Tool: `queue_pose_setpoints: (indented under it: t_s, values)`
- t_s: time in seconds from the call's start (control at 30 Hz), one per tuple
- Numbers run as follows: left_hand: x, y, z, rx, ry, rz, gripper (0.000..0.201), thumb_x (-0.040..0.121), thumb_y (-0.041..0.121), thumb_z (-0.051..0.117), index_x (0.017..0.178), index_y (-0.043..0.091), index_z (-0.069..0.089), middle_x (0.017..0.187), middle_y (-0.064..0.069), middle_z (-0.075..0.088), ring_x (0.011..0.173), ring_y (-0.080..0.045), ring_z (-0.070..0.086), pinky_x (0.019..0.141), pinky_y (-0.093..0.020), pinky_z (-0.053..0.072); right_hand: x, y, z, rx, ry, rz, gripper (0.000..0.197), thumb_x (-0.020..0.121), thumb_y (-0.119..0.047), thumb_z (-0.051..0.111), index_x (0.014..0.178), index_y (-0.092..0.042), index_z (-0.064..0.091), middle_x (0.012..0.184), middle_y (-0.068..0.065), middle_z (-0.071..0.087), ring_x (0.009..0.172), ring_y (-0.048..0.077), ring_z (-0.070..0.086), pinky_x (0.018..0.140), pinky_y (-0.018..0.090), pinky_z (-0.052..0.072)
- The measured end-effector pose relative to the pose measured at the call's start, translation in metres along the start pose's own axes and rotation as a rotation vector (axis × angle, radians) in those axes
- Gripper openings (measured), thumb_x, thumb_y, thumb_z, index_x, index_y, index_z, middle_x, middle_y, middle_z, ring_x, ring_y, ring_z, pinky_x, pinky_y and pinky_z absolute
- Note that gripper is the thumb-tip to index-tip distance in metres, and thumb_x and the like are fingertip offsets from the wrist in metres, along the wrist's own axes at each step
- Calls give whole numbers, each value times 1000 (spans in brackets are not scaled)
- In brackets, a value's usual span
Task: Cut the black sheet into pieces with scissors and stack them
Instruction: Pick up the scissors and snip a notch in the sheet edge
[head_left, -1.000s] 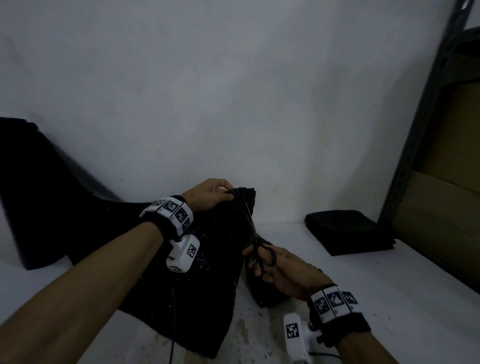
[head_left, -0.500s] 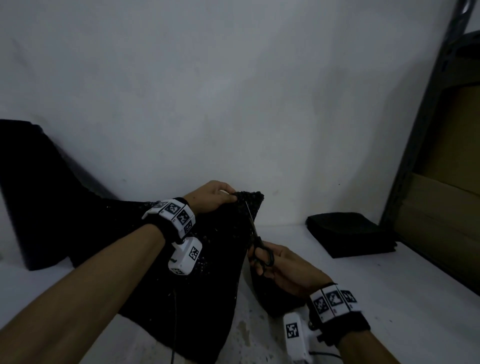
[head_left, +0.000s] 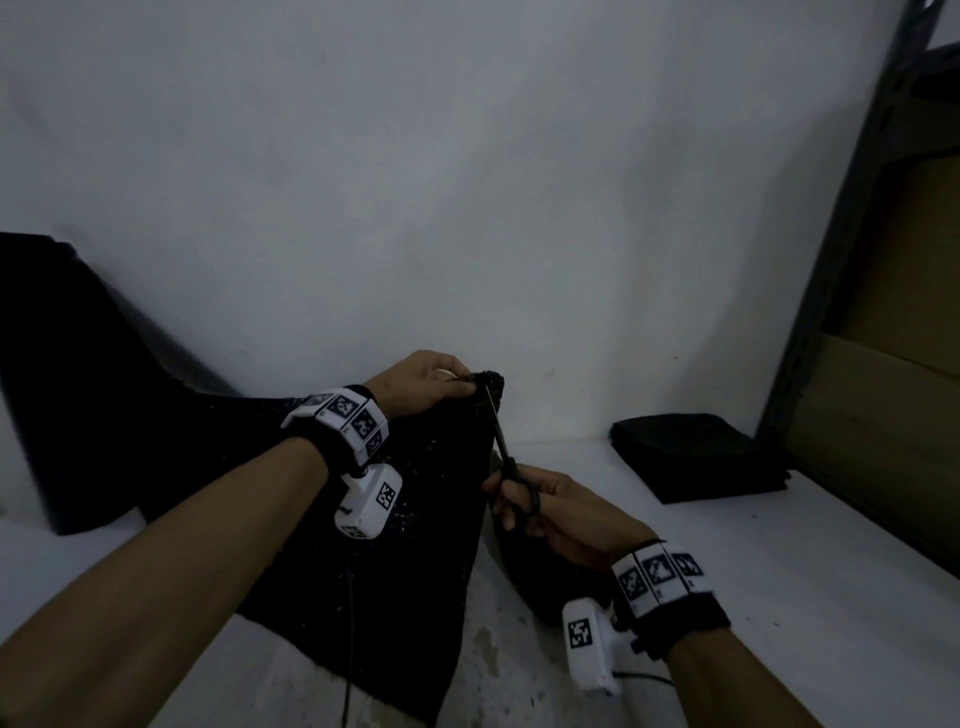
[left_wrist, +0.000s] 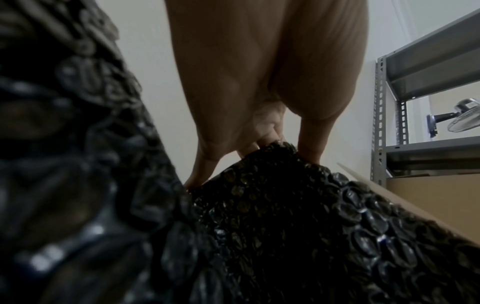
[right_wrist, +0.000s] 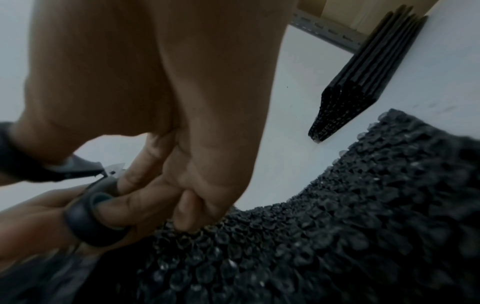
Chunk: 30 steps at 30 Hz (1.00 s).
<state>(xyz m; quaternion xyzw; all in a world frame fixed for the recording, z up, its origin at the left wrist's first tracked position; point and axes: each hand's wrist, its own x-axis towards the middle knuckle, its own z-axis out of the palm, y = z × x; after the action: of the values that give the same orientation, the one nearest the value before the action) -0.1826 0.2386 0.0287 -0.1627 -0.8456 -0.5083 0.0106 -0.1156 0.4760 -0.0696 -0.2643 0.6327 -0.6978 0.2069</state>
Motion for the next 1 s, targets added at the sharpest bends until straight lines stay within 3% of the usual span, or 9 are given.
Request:
queue_pose_setpoints:
  t_s: [0.17,0.3,0.43,0.63,0.8,1.0]
  values:
    - [1,7,0,17,-10,17,9,94,12,67,97,4,66,72,3,71,65,-12,64,67,-22,52,7,-4,-3,6,-5,1,26,91,-33,65,108,-16,72,81,3,63,73,12,56,59,25,26]
    - [0,9,-2,-6,-18,25,8,93,12,67,97,4,67,74,1,73,72,-16,65,75,-28,53,10,-5,-3,19,1,7,23,90,-34,65,105,-18,73,79,2,65,73,13,57,64,28,27]
    - [-3,15,1,42,-12,43,10,95,10,64,100,1,65,62,8,70,58,-3,63,61,-16,50,12,-5,-3,24,6,0,18,90,-34,66,100,-23,76,79,1,65,73,13,57,67,31,26]
    - [-1,12,-1,23,-29,34,5,94,12,67,93,7,68,75,-4,71,65,-12,65,67,-22,54,13,-2,-1,29,37,-26,21,91,-30,63,104,-16,72,77,4,63,69,12,57,57,25,27]
    - [-1,12,0,21,-44,33,12,94,11,66,98,0,68,73,-4,70,60,-10,64,62,-20,53,13,5,-3,44,30,-30,18,90,-33,67,101,-21,74,78,5,62,71,12,56,67,32,26]
    - [-4,12,-1,34,-42,25,16,95,12,65,100,-3,68,66,1,70,55,-7,63,56,-18,51,13,13,-3,21,64,-30,35,93,-26,67,119,-3,65,75,-1,61,67,9,53,65,28,30]
